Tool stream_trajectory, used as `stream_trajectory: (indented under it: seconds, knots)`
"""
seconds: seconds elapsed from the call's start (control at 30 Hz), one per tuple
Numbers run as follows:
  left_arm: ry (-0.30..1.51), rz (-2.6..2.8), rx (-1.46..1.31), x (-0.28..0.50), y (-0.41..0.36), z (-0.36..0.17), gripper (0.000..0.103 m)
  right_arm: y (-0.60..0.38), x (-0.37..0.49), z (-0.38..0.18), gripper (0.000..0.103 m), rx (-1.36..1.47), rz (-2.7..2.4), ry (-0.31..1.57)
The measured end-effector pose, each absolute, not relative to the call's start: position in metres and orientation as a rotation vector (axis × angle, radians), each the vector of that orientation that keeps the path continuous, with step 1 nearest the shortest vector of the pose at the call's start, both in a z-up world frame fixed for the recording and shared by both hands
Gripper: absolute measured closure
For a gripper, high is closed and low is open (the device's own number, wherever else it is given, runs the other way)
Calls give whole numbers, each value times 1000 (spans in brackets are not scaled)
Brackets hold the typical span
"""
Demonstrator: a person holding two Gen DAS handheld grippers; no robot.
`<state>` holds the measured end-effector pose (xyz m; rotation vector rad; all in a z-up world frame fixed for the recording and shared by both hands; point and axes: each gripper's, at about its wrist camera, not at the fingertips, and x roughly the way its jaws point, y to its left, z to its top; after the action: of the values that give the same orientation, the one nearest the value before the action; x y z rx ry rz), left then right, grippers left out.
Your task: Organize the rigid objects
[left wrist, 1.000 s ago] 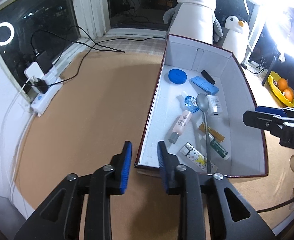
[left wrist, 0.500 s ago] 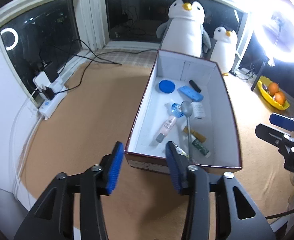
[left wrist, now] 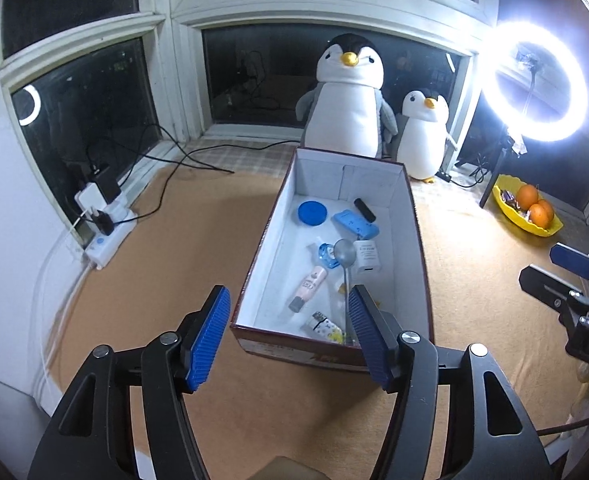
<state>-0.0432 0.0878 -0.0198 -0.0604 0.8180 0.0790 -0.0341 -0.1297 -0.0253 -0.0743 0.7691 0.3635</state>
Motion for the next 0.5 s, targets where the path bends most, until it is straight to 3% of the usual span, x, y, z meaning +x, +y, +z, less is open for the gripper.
stream_trajectory:
  seconds: [0.3, 0.5]
  knots:
    - [798, 59, -44, -47, 76, -14, 31, -145, -36, -31, 25, -41, 342, 779]
    - [804, 65, -44, -48, 75, -15, 31, -142, -37, -29, 25, -48, 350, 769]
